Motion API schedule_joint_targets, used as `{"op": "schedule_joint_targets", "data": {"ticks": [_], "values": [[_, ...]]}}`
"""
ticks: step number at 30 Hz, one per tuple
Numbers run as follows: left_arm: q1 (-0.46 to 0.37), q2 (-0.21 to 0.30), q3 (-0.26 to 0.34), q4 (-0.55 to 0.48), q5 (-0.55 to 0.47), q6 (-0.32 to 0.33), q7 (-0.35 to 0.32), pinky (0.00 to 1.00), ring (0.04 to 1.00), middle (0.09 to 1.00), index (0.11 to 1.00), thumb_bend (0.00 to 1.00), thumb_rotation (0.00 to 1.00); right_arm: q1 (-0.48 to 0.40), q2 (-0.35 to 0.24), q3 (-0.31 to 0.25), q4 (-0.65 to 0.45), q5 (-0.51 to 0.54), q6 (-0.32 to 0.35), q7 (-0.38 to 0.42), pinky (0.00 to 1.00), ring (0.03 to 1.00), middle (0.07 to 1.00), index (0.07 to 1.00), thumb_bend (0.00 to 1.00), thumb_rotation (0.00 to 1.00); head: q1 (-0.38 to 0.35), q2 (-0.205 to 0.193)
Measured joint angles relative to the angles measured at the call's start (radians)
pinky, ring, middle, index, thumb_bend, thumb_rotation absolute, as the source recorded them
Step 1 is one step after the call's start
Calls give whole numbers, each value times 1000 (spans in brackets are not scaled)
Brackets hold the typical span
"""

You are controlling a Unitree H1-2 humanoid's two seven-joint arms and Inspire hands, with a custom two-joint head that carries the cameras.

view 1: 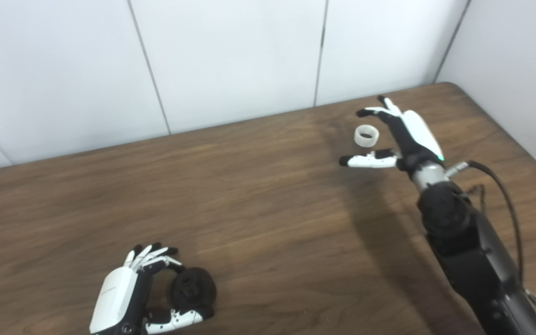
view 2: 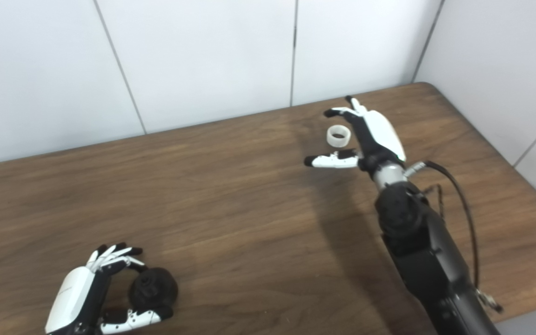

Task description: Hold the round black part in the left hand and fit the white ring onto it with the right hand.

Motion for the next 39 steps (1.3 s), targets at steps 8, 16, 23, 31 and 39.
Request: {"op": "schedule_joint_targets", "data": {"ticks": [8,16,23,31,39], "values": [[3,19,17,0,-11,-20,0,1000,911,806,487,516,54,-95,-26,1,154,-63,5,54,1000,1000,1000,815,819,321,-35,-5],[10,27,26,0,-28,-27,0,1000,910,803,486,517,55,-188,-23,-24,287,-157,6,126,1000,1000,1000,815,831,329,-52,-8],[15,32,30,-3,-29,-34,0,1000,909,802,487,517,56,-259,-11,-56,374,-225,6,179,1000,1000,1000,819,831,317,-61,-11],[29,36,33,-16,-31,-34,-2,1000,912,803,487,517,56,-317,7,-95,451,-328,6,248,985,1000,1000,803,823,351,-77,-12],[31,39,35,-18,-34,-35,-7,1000,911,803,487,517,55,-341,13,-107,491,-367,6,252,942,1000,986,766,842,347,-77,-9]]}}
